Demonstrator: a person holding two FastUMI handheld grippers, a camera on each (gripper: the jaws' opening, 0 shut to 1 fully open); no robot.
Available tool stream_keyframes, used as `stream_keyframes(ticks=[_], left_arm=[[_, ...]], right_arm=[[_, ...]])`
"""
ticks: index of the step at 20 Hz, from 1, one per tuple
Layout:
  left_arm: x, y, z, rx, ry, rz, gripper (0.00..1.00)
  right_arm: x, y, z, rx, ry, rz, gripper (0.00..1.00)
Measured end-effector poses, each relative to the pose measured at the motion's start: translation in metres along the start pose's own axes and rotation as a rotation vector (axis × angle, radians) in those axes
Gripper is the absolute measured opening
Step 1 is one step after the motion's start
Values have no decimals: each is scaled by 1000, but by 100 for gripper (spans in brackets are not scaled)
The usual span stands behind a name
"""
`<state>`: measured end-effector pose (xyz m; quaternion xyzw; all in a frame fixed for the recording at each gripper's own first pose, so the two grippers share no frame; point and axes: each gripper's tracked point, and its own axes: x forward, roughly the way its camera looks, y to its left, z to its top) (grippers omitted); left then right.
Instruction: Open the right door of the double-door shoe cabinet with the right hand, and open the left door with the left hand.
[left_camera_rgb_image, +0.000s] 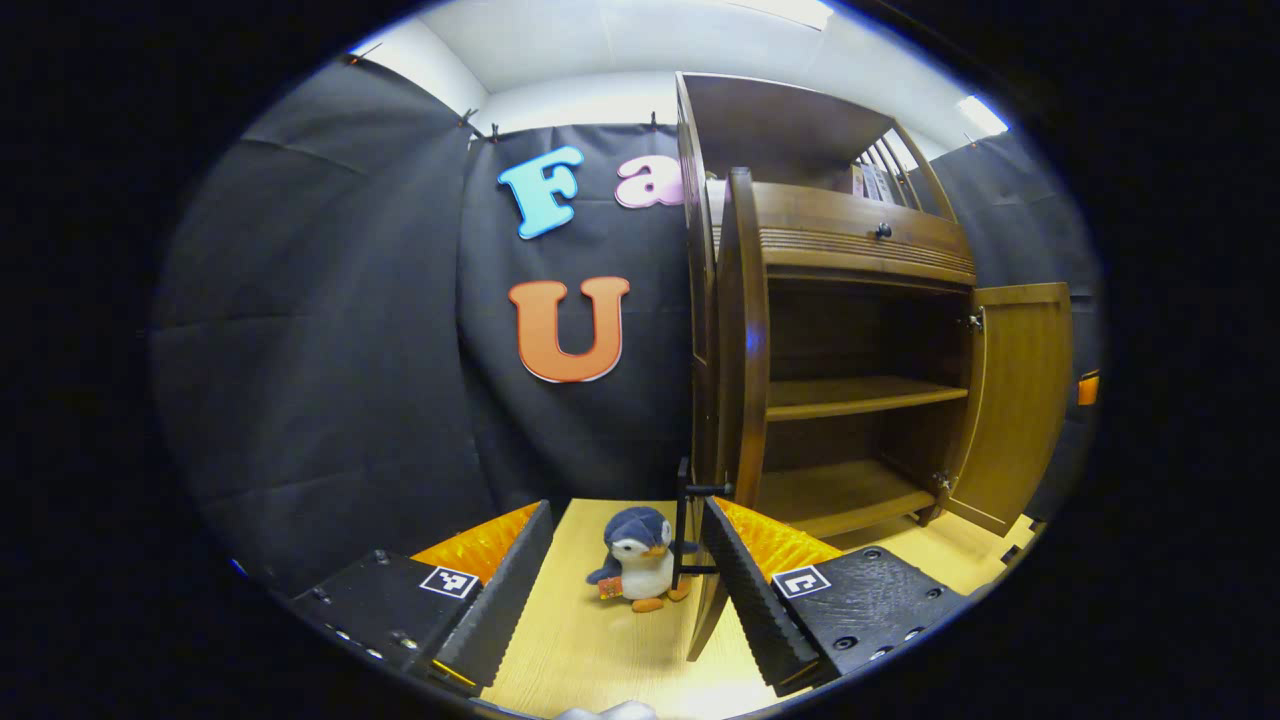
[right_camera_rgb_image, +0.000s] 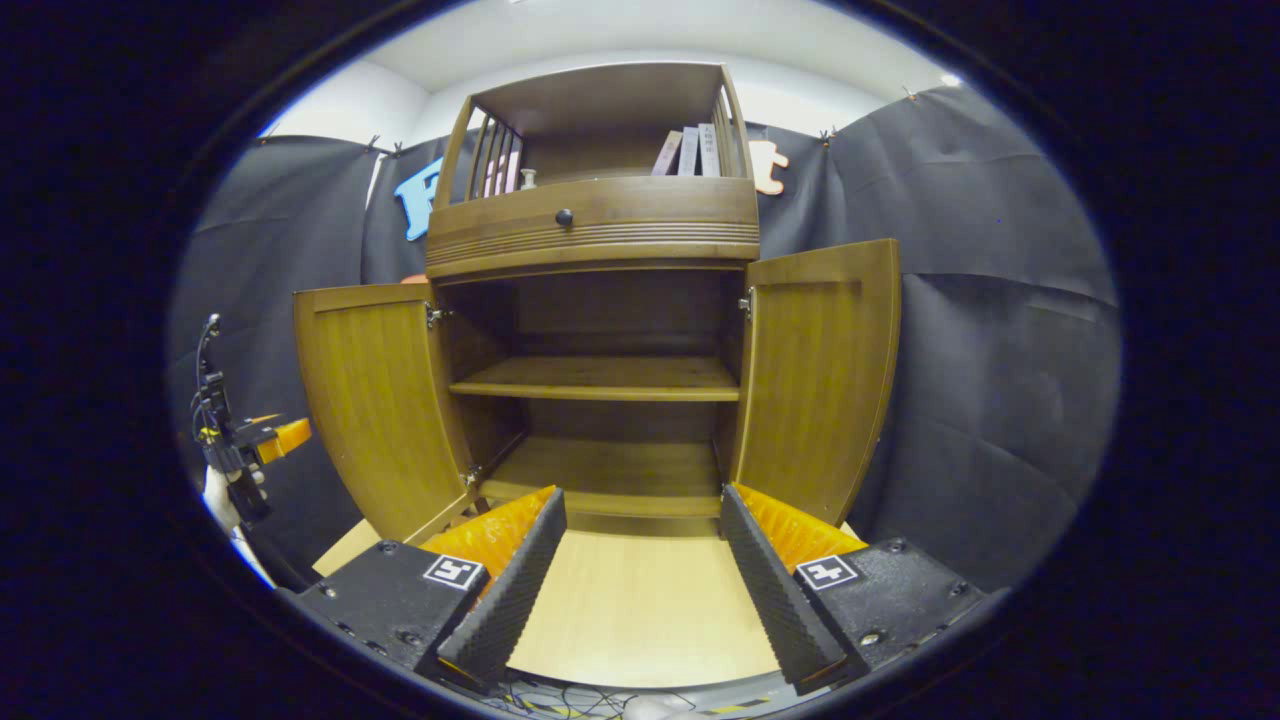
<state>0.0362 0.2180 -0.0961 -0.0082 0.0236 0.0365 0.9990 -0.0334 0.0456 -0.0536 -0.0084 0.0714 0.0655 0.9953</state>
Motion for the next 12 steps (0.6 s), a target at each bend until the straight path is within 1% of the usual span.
stream_keyframes(ticks=[2,3,4,5,7,8,9,12], left_arm=[[-13,-17,17,-4,-13,20,92],[-19,-31,24,2,-21,17,82],[-22,-46,32,17,-29,8,100],[-26,-56,36,26,-33,14,100],[-31,-91,42,31,-26,-22,100],[-32,-108,47,41,-40,-40,86],[-32,-122,51,51,-44,-61,95],[-34,-164,47,36,-23,-130,96]], right_arm=[[0,-1,1,4,-4,-7,99],[0,-2,3,4,-8,-13,99],[1,-3,4,5,-10,-17,99],[1,-4,5,3,-13,-23,99],[6,-9,11,0,-24,-34,99],[8,-11,14,0,-26,-38,99],[9,-12,15,2,-32,-42,99],[5,-15,18,8,-43,-53,99]])
